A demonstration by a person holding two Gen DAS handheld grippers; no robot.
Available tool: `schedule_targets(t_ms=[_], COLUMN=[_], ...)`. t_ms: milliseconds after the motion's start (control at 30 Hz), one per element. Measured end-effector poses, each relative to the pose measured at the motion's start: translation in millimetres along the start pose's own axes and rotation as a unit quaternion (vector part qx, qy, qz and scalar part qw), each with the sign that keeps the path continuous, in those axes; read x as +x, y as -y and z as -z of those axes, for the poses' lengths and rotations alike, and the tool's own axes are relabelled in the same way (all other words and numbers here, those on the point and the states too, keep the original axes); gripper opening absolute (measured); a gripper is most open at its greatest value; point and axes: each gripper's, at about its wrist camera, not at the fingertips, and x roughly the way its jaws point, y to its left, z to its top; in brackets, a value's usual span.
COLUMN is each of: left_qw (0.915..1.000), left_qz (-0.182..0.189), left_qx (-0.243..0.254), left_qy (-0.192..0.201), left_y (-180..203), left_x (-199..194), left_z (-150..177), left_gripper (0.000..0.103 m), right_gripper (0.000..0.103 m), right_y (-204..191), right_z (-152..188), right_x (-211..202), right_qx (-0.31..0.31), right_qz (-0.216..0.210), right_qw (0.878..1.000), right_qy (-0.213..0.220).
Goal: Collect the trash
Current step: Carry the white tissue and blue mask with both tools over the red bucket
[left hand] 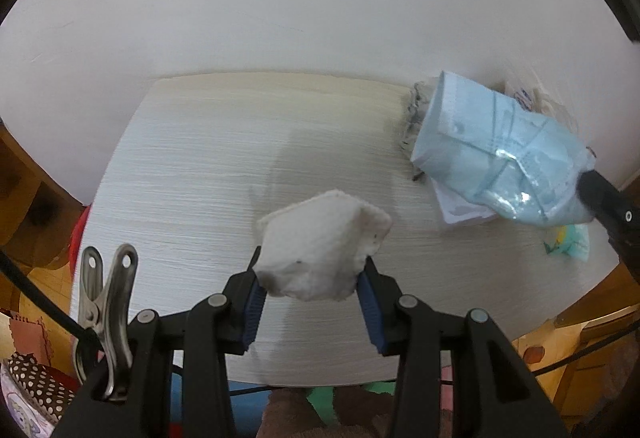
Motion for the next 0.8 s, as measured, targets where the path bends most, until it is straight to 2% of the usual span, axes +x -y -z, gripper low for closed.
schedule_targets(t_ms=[600, 800], left_qw=[0.9996, 0.9983], left_qz=[-0.009, -0.022], left_qx=[-0.028, -0.054], left_qy=[0.006, 0.010], left_y=[-113.8, -150.5], left_x=[-24.9, -34.5], left_z=[1.6, 6.2], left_gripper=[0.044, 0.044], right_gripper=[0.010, 0.010], right_y=[-96.6, -130.2], right_z=[11.4, 17.1], right_x=[87.5, 124.3], right_qx=[-0.025, -0.042], right_qz=[-0.023, -0.040], right_qw=[0.999, 0.998], right_qy=[-0.017, -0.037])
